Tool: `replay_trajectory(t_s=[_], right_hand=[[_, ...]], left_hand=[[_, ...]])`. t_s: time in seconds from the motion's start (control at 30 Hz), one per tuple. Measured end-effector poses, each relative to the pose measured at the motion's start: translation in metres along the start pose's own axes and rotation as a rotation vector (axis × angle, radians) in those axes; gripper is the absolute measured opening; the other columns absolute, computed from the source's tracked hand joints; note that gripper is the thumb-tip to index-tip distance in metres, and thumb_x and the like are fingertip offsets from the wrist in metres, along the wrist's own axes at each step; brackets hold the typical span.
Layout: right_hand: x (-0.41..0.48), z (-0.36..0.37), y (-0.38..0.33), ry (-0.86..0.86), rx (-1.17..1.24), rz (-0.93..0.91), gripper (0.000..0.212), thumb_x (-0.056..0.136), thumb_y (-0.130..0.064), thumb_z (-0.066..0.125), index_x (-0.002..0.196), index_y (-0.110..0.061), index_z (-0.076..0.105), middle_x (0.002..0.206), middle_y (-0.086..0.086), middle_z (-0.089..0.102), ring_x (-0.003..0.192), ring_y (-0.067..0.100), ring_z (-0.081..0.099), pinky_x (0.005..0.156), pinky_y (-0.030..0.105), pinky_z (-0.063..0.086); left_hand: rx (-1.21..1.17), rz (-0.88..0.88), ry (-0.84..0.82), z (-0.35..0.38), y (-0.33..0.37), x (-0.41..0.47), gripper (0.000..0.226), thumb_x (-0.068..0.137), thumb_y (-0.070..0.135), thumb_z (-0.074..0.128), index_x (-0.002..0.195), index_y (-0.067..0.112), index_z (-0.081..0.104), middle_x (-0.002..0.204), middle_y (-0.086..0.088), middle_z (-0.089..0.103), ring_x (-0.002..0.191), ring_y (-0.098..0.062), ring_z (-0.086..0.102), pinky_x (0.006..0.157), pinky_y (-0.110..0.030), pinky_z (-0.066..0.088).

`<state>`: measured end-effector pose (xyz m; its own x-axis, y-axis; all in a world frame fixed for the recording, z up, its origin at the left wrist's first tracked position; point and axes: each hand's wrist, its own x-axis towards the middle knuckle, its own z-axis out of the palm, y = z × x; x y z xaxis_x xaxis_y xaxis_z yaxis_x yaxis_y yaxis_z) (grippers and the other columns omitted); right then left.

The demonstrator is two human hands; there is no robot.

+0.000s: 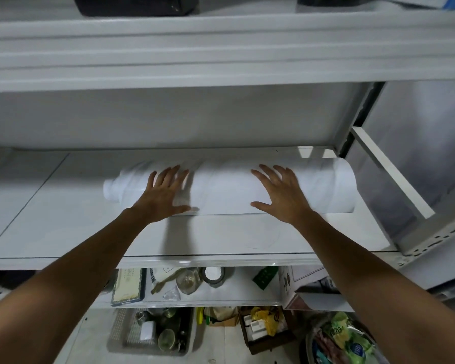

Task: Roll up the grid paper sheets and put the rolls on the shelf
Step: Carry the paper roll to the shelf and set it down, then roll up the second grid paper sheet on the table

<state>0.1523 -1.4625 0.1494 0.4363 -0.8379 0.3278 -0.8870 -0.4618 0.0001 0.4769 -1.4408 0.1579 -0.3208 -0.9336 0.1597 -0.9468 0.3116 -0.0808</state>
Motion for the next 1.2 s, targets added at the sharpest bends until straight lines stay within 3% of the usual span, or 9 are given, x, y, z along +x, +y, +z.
replay_trajectory(t_s=[0.2, 0.3, 0.47, 0.63, 0.93, 1.2], right_hand=[[-0.003, -0.016, -0.014, -0.069, 0.051, 0.103, 0.066, 0.088, -0.055, 0.048, 0.144, -0.025, 0.028, 0.152, 0.002, 0.028, 0.135, 0.029, 0.030, 0.111, 0.049, 0.018], [-0.004, -0.031, -0.025, -0.052, 0.160, 0.166, 0.059, 0.093, -0.042, 0.048, 0.145, -0.022, 0.028, 0.153, 0.002, 0.026, 0.138, 0.024, 0.026, 0.114, 0.043, 0.014], [-0.006, -0.065, -0.046, 0.000, 0.265, 0.191, 0.053, 0.094, -0.022, 0.048, 0.144, -0.015, 0.031, 0.150, 0.008, 0.032, 0.136, 0.024, 0.030, 0.112, 0.033, 0.019], [-0.009, -0.102, -0.066, 0.016, 0.229, 0.179, 0.051, 0.095, -0.023, 0.046, 0.143, -0.014, 0.032, 0.146, 0.008, 0.038, 0.133, 0.025, 0.033, 0.110, 0.031, 0.020], [-0.028, -0.171, -0.099, 0.097, 0.143, 0.272, 0.050, 0.090, -0.027, 0.051, 0.137, -0.014, 0.044, 0.136, 0.007, 0.052, 0.123, 0.027, 0.048, 0.104, 0.040, 0.033], [-0.092, -0.233, -0.140, 0.171, -0.093, 0.626, 0.046, 0.091, -0.033, 0.046, 0.135, -0.019, 0.045, 0.132, 0.007, 0.053, 0.119, 0.028, 0.046, 0.100, 0.038, 0.030]], left_hand=[[-0.128, -0.126, -0.030, -0.014, 0.012, -0.004, 0.076, 0.090, 0.047, 0.043, 0.146, 0.012, 0.005, 0.154, -0.010, 0.010, 0.141, -0.023, 0.008, 0.112, -0.042, 0.003], [-0.153, -0.156, -0.035, -0.027, 0.022, -0.005, 0.069, 0.094, 0.044, 0.036, 0.146, 0.012, 0.004, 0.154, -0.009, 0.007, 0.141, -0.021, 0.006, 0.113, -0.038, 0.001], [-0.151, -0.180, -0.086, -0.057, 0.037, -0.010, 0.060, 0.097, 0.041, 0.030, 0.146, 0.014, 0.006, 0.154, -0.008, 0.008, 0.141, -0.020, 0.005, 0.112, -0.034, -0.001], [-0.132, -0.162, -0.111, -0.099, 0.051, -0.014, 0.057, 0.098, 0.041, 0.025, 0.146, 0.015, 0.007, 0.154, -0.005, 0.009, 0.141, -0.019, 0.004, 0.113, -0.033, -0.002], [-0.082, 0.014, -0.074, -0.167, 0.076, -0.011, 0.057, 0.097, 0.042, 0.025, 0.146, 0.017, 0.009, 0.153, -0.004, 0.016, 0.140, -0.020, 0.010, 0.113, -0.036, 0.002], [-0.180, 0.335, 0.009, -0.215, 0.123, -0.039, 0.052, 0.097, 0.036, 0.032, 0.143, 0.015, 0.023, 0.149, -0.008, 0.027, 0.136, -0.024, 0.023, 0.111, -0.036, 0.013]])
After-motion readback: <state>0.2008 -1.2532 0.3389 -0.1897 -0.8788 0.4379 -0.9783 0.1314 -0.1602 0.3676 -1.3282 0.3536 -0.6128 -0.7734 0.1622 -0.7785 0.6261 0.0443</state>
